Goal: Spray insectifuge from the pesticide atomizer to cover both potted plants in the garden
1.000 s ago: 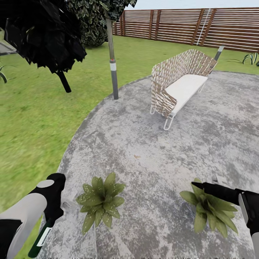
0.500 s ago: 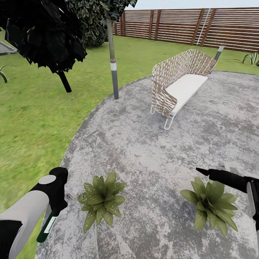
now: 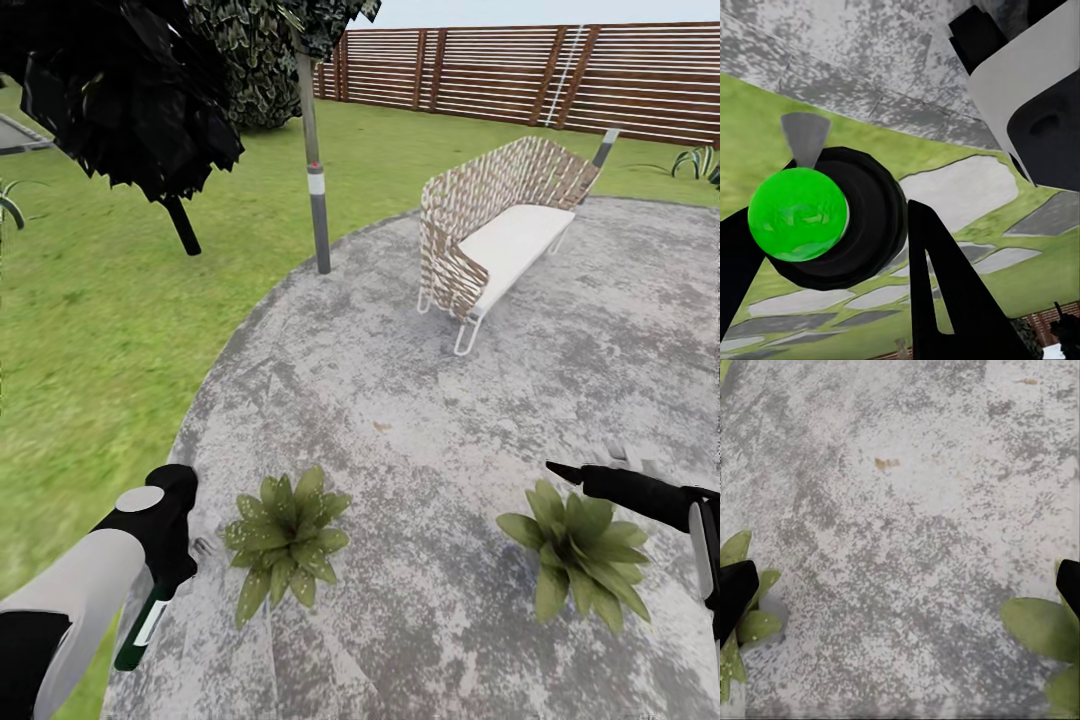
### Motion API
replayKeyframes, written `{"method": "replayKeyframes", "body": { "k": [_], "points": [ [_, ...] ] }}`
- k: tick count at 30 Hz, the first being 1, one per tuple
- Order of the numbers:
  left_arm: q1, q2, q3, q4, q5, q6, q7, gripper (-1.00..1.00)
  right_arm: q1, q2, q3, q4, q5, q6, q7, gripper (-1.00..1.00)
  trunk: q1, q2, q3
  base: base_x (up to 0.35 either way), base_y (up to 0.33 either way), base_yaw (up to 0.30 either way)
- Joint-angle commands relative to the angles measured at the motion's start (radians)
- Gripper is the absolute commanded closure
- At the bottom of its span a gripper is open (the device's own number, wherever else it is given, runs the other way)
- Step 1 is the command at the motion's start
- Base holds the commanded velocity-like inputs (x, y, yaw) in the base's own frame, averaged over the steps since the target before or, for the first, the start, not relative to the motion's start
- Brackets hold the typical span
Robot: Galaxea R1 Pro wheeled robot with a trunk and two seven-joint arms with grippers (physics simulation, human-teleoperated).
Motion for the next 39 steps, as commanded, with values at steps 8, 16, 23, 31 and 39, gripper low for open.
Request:
{"method": "replayKeyframes", "body": {
  "k": [8,16,23,31,39],
  "points": [
    [0.000,-0.011,-0.006,-0.003,-0.004,0.011,-0.009,1.00,-0.001,0.000,-0.003,-0.001,0.011,0.003,0.010,-1.00,-0.001,0.000,-0.001,-0.339,0.000,0.000],
    [0.000,-0.015,-0.006,-0.004,-0.005,0.010,-0.007,1.00,-0.001,-0.003,-0.003,-0.001,0.011,0.003,0.010,-1.00,-0.001,0.000,-0.001,-0.313,0.000,0.000],
    [0.000,-0.015,-0.006,-0.004,-0.004,0.009,-0.006,1.00,-0.001,-0.004,-0.003,-0.001,0.011,0.003,0.010,-1.00,-0.001,0.000,-0.001,-0.030,0.000,0.000],
    [0.000,-0.029,-0.006,-0.004,-0.004,0.009,-0.006,1.00,-0.001,-0.006,-0.004,-0.012,0.011,0.003,0.010,-1.00,-0.001,0.000,0.004,-0.001,0.000,0.000],
    [0.000,-0.030,-0.006,-0.004,-0.004,0.010,-0.006,1.00,-0.001,-0.007,-0.004,-0.022,0.011,0.004,0.010,-1.00,-0.001,0.000,0.016,0.000,0.000,0.000]
  ]
}}
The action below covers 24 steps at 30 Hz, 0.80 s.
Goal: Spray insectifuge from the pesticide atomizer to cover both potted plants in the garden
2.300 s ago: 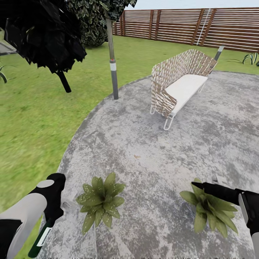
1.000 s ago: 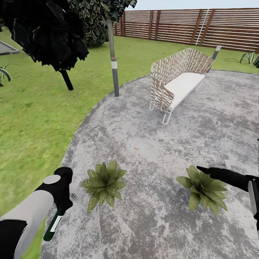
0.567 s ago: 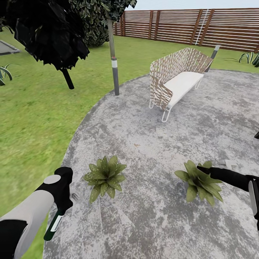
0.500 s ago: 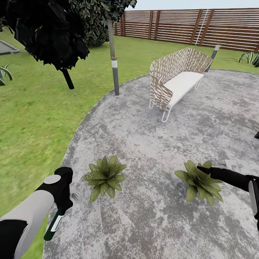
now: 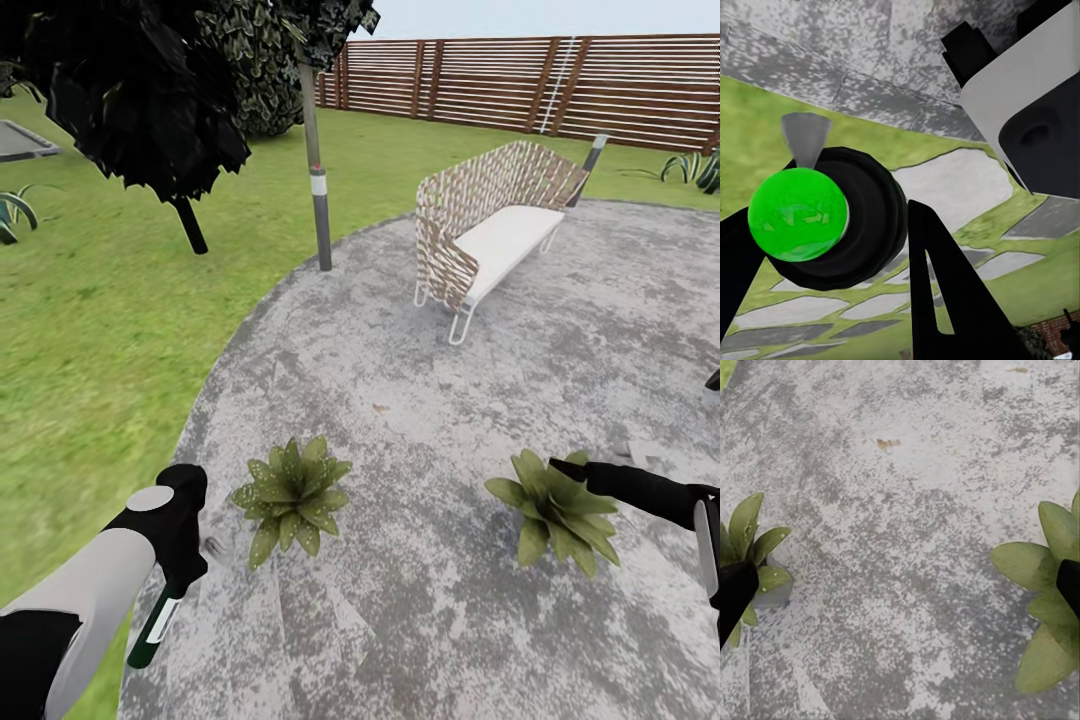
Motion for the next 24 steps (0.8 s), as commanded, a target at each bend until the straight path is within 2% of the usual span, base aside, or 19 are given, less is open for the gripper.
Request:
{"method": "replayKeyframes", "body": {
  "k": [1,5,9,11,13,14,15,16,18,21,24],
  "points": [
    [0.000,0.001,-0.005,-0.001,-0.005,0.010,-0.009,1.00,-0.001,0.000,-0.002,-0.001,0.011,0.003,0.010,-1.00,0.000,0.000,0.001,0.000,0.000,0.000],
    [0.000,0.001,-0.003,-0.007,-0.005,0.009,-0.008,1.00,-0.001,0.000,-0.002,-0.001,0.011,0.002,0.010,-1.00,0.000,0.000,0.007,0.000,0.000,0.000],
    [0.000,0.005,-0.001,-0.071,-0.001,0.007,-0.007,1.00,-0.001,0.000,-0.002,-0.001,0.011,0.002,0.010,-1.00,0.000,0.000,0.013,0.000,0.000,0.000],
    [0.000,0.005,0.021,-0.081,0.007,0.006,-0.007,1.00,-0.001,0.000,-0.002,-0.001,0.011,0.002,0.010,-1.00,0.000,0.000,0.017,0.000,0.000,0.000],
    [0.000,0.005,0.090,-0.098,0.035,0.002,-0.005,1.00,-0.001,0.000,-0.002,-0.001,0.011,0.002,0.010,-1.00,0.000,0.000,0.020,0.000,0.000,0.000],
    [0.000,0.006,0.146,-0.129,0.059,-0.021,0.002,1.00,-0.001,0.000,-0.002,-0.001,0.011,0.002,0.010,-1.00,0.000,0.000,0.021,0.000,0.000,0.000],
    [0.000,0.006,0.215,-0.168,0.095,-0.076,0.014,1.00,-0.001,0.000,-0.002,-0.001,0.011,0.002,0.010,-1.00,0.000,0.000,0.023,0.000,0.000,0.000],
    [0.000,0.005,0.266,-0.185,0.129,-0.116,0.026,1.00,-0.001,0.000,-0.002,-0.001,0.011,0.002,0.010,-1.00,0.000,0.000,0.024,0.000,0.000,0.000],
    [0.000,0.005,0.334,-0.196,0.184,-0.155,0.049,1.00,-0.001,0.000,-0.002,-0.001,0.011,0.002,0.010,-1.00,0.000,0.000,0.024,0.000,0.000,0.000],
    [0.000,0.005,0.418,-0.202,0.275,-0.238,0.107,1.00,-0.001,0.000,-0.002,0.000,0.011,0.002,0.009,-1.00,0.000,0.000,0.025,0.000,0.000,0.000],
    [0.000,0.004,0.455,-0.203,0.355,-0.318,0.162,1.00,-0.001,0.002,-0.002,0.000,0.011,0.002,0.009,-1.00,0.000,0.000,0.025,0.000,0.000,0.000]
  ]
}}
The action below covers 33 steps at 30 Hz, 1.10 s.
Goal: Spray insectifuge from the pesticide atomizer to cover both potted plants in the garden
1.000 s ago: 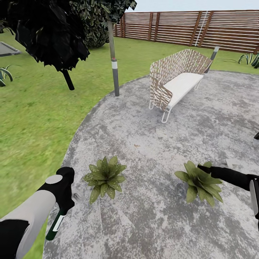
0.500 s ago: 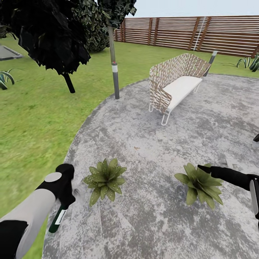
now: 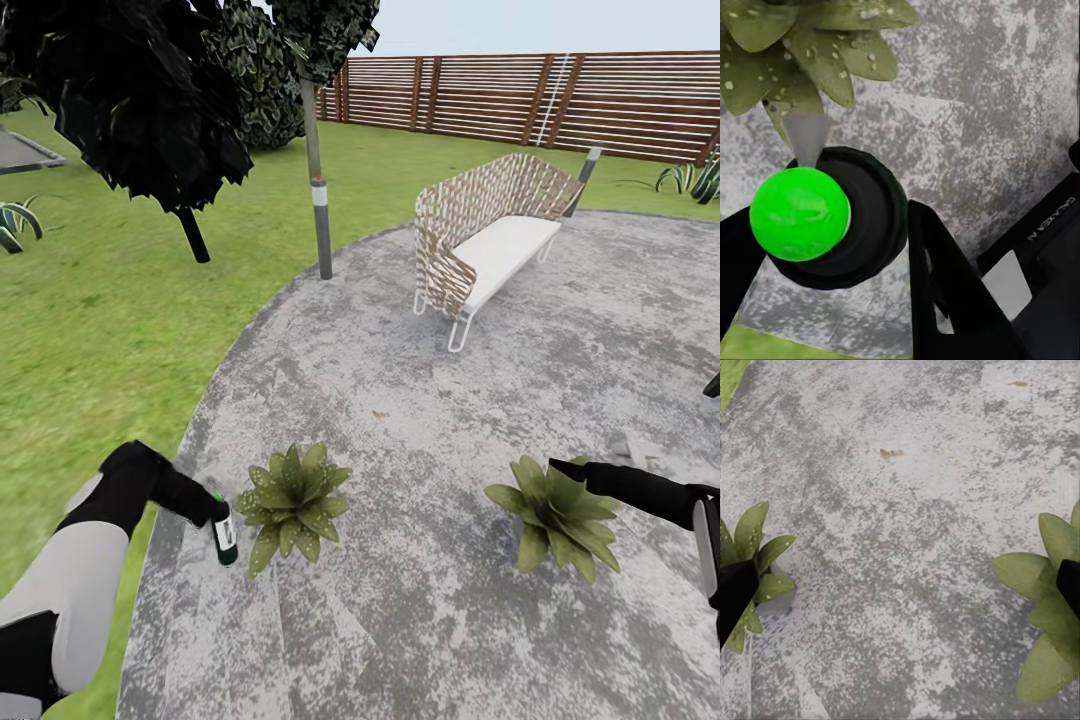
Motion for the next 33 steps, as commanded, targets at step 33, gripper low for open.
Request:
{"method": "replayKeyframes", "body": {
  "k": [33],
  "points": [
    [0.076,-0.077,0.018,0.006,0.435,-0.242,0.017,1.00,-0.001,0.005,-0.001,-0.014,0.010,0.003,0.010,-1.00,0.000,0.000,0.001,0.000,0.000,0.000]
  ]
}}
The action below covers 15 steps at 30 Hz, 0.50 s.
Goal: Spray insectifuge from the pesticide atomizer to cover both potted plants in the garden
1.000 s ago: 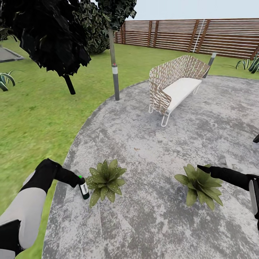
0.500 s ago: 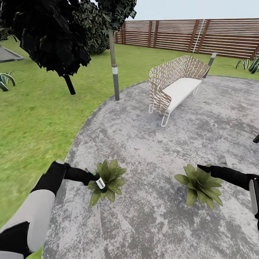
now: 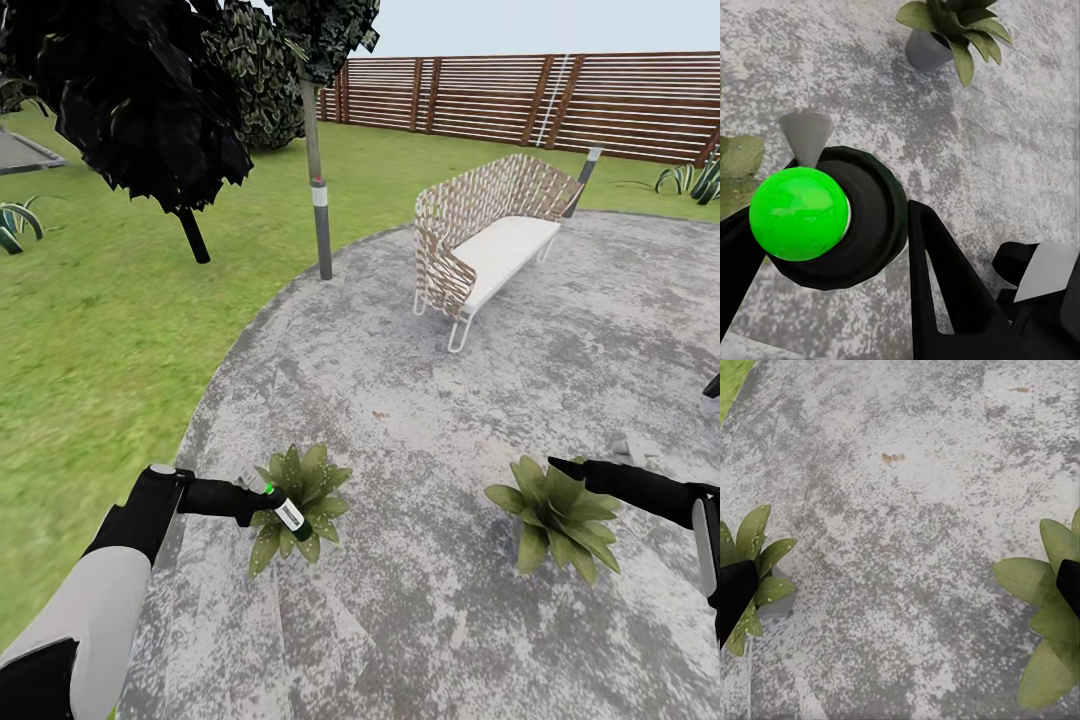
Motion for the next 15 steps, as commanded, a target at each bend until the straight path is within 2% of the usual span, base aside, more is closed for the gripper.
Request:
{"method": "replayKeyframes", "body": {
  "k": [1,15],
  "points": [
    [-0.001,-0.001,0.004,-0.001,-0.006,0.010,-0.007,1.00,-0.001,0.001,-0.002,-0.001,0.010,0.003,0.010,-1.00,0.000,0.000,-0.001,0.000,0.000,0.000],
    [-0.001,-0.001,0.004,-0.001,-0.006,0.010,-0.010,1.00,-0.001,0.000,-0.003,-0.001,0.010,0.003,0.010,-1.00,0.000,0.000,-0.001,0.000,0.000,0.000]
  ]
}}
